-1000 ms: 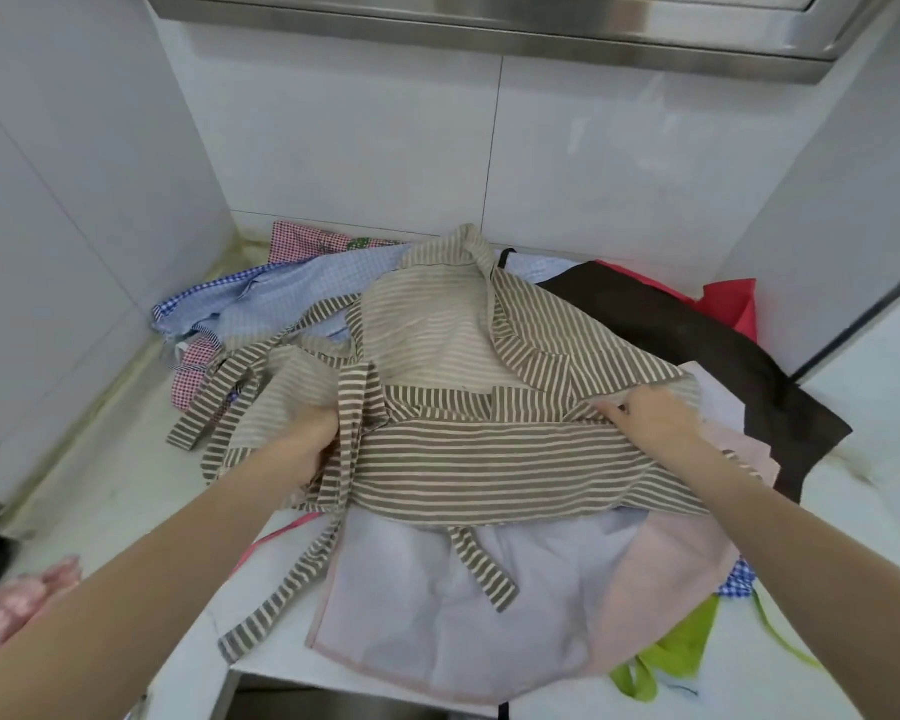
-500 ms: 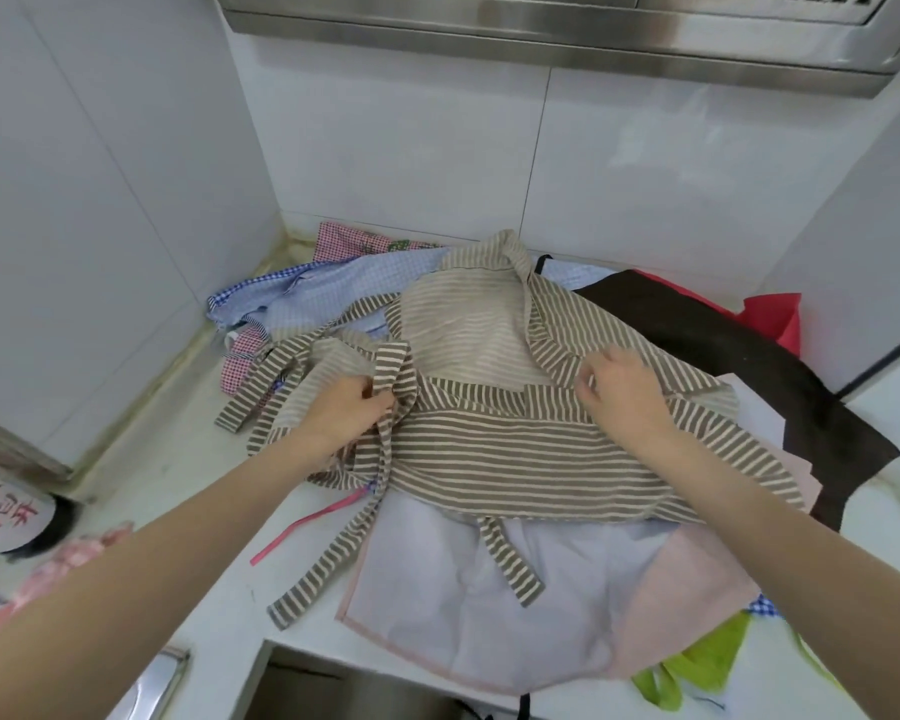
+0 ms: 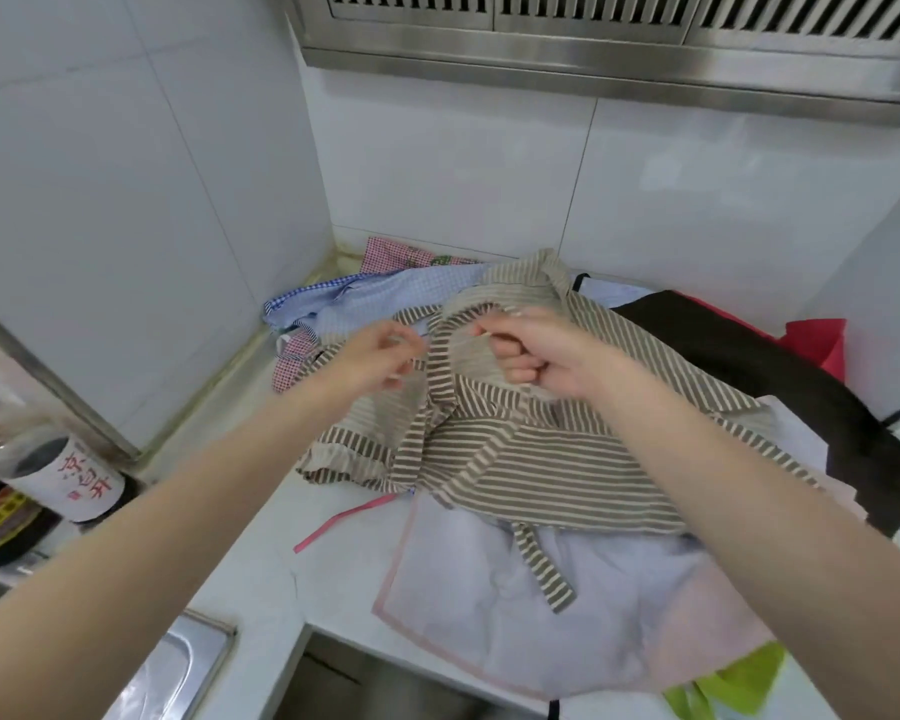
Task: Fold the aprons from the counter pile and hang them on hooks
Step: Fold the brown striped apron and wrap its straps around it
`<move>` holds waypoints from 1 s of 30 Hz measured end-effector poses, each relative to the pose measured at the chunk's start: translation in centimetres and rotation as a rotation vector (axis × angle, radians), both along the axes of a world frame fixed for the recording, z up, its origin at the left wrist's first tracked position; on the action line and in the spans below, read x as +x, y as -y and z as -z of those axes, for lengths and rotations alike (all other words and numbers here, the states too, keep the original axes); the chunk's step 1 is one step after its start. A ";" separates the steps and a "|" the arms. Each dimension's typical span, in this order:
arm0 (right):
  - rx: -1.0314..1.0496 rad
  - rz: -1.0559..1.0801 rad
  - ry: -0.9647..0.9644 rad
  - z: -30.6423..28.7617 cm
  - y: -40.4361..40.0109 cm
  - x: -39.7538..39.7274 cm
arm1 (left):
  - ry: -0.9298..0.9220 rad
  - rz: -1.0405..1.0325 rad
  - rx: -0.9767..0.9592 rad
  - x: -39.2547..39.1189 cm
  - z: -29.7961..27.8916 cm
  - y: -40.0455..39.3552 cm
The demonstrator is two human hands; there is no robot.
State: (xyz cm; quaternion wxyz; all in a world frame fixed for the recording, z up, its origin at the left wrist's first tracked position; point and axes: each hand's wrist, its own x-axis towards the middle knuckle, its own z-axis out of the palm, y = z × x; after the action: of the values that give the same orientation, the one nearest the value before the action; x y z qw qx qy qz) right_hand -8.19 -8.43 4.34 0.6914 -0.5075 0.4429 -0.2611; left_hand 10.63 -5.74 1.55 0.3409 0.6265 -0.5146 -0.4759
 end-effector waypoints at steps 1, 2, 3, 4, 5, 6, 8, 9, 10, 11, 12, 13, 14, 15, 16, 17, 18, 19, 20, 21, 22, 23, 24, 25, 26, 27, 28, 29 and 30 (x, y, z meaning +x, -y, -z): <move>-0.055 0.031 -0.097 -1.4 0.9 -1.4 | 0.168 0.023 0.036 0.1 1.6 -0.2; -0.117 0.060 -0.195 -2.7 1.7 -2.5 | 0.342 0.109 0.101 0.0 3.3 -0.5; -0.194 0.095 -0.295 -3.9 2.4 -3.6 | 0.497 0.245 0.172 -0.4 4.9 -0.9; -0.304 0.122 -0.419 -4.8 3.1 -4.4 | 0.621 0.348 0.224 -0.6 6.2 -1.3; -0.450 0.148 -0.573 -5.6 3.6 -5.1 | 0.715 0.395 0.238 -0.9 7.1 -1.7; -0.612 0.174 -0.739 -6.1 4.0 -5.8 | 0.779 0.402 0.215 -1.0 7.6 -1.9; -0.828 0.154 -1.052 -5.7 4.1 -7.0 | 0.835 0.362 0.174 -0.8 7.5 -1.9; -0.837 0.068 -1.180 -4.7 3.9 -7.4 | 0.857 0.329 0.136 -0.4 7.3 -1.7; -0.779 -0.051 -1.262 -3.2 3.5 -7.8 | 0.875 0.301 0.097 0.0 7.2 -1.3; -0.677 -0.166 -1.290 -1.5 2.9 -7.9 | 0.871 0.295 0.058 0.5 6.8 -1.1; -0.558 -0.257 -1.269 0.2 2.2 -7.8 | 0.831 0.298 0.017 1.0 6.2 -0.9; -0.479 -0.312 -1.223 2.0 1.7 -7.4 | 0.757 0.287 -0.020 1.2 5.6 -1.0; -0.460 -0.341 -1.175 3.5 1.2 -6.8 | 0.670 0.271 -0.047 1.4 4.8 -1.0; -0.479 -0.354 -1.125 4.9 0.9 -6.0 | 0.565 0.239 -0.088 1.7 4.0 -1.0; -0.494 -0.368 -1.079 6.2 0.6 -5.3 | 0.466 0.189 -0.098 2.1 3.1 -1.0; -0.492 -0.400 -1.051 7.3 0.4 -4.5 | 0.373 0.151 -0.053 2.7 2.0 -1.0; -0.486 -0.436 -1.045 8.5 0.2 -3.9 | 0.335 0.170 0.003 3.6 1.3 -0.8; -0.475 -0.466 -1.069 9.4 0.1 -3.6 | 0.425 0.251 0.066 4.7 0.6 -0.6; -0.470 -0.483 -1.104 10.3 0.1 -3.5 | 0.658 0.355 0.120 5.8 -0.2 -0.4; -0.458 -0.495 -1.147 10.9 0.2 -3.6 | 0.947 0.419 0.119 7.1 -0.5 -0.1; -0.453 -0.502 -1.173 11.4 0.3 -3.6 | 1.203 0.420 0.068 8.3 -0.8 0.2; -0.441 -0.500 -1.186 11.6 0.5 -3.6 | 1.348 0.408 0.018 9.2 -1.0 0.4; -0.434 -0.488 -1.186 11.7 0.7 -3.6 | 1.403 0.386 -0.020 9.9 -0.8 0.6; -0.428 -0.472 -1.184 11.6 0.9 -3.6 | 1.422 0.376 -0.041 10.1 -0.4 0.9; -0.417 -0.457 -1.182 11.4 1.1 -3.7 | 1.377 0.335 -0.057 9.6 0.0 0.9; -0.404 -0.443 -1.177 11.1 1.1 -3.8 | 1.363 0.329 -0.106 9.0 0.8 1.1; -0.392 -0.431 -1.177 10.8 1.3 -4.1 | 1.276 0.318 -0.166 7.9 1.6 1.2; -0.382 -0.420 -1.174 10.6 1.6 -4.6 | 1.098 0.294 -0.179 6.5 2.5 1.2; -0.365 -0.412 -1.177 10.4 1.8 -5.2 | 0.910 0.287 -0.127 4.9 3.4 1.1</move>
State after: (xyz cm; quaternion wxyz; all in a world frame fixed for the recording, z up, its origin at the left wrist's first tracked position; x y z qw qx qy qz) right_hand -13.42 -10.21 -6.10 0.2717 -0.7497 0.5899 0.1272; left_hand 15.53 -6.85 -1.87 0.0493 0.6719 -0.7208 -0.1633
